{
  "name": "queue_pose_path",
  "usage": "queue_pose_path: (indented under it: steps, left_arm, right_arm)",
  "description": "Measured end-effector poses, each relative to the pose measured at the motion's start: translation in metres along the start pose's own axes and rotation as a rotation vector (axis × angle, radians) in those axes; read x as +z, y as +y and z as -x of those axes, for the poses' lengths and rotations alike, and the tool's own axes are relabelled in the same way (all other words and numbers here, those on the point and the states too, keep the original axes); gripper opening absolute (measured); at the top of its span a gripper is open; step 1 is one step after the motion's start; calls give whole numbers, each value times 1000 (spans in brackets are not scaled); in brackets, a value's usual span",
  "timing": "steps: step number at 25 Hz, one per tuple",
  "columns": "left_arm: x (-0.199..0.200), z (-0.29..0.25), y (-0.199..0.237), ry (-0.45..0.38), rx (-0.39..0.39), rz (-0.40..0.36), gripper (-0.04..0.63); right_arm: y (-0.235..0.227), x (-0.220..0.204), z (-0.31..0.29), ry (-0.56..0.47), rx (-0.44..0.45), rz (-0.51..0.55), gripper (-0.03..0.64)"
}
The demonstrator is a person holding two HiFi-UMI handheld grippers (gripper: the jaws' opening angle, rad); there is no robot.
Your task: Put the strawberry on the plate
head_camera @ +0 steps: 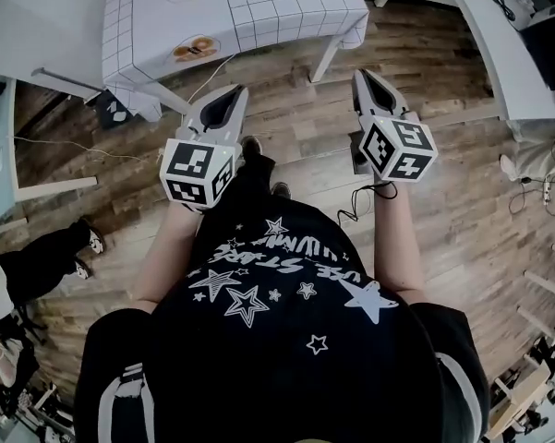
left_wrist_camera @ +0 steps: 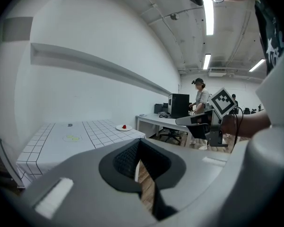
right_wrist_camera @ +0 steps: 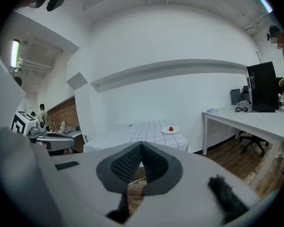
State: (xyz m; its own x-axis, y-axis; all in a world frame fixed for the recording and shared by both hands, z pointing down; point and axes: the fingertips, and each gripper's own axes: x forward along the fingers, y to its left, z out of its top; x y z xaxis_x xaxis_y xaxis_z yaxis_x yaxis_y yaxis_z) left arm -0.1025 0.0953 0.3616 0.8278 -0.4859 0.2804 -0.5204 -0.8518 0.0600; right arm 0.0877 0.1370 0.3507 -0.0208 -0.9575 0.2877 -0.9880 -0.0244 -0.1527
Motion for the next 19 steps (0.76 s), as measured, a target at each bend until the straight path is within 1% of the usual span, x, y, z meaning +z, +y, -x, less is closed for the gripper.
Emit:
queue_pose_path:
  steps: [5, 11, 15, 19]
  left_arm:
    - [-4, 11, -10, 24, 11, 9, 9]
    - [-9, 12, -22, 53, -16, -15, 9]
    - [-7, 5, -22, 47, -30, -13, 9]
    - [3, -1, -26, 27, -50, -11, 9]
  right_arm:
    - [8, -11, 7, 10, 31, -9, 14]
    - [1, -21, 13, -3, 15, -53, 13]
    - [-1, -22, 13, 5, 9, -34, 13]
    - [-11, -14, 14, 3, -8, -30, 13]
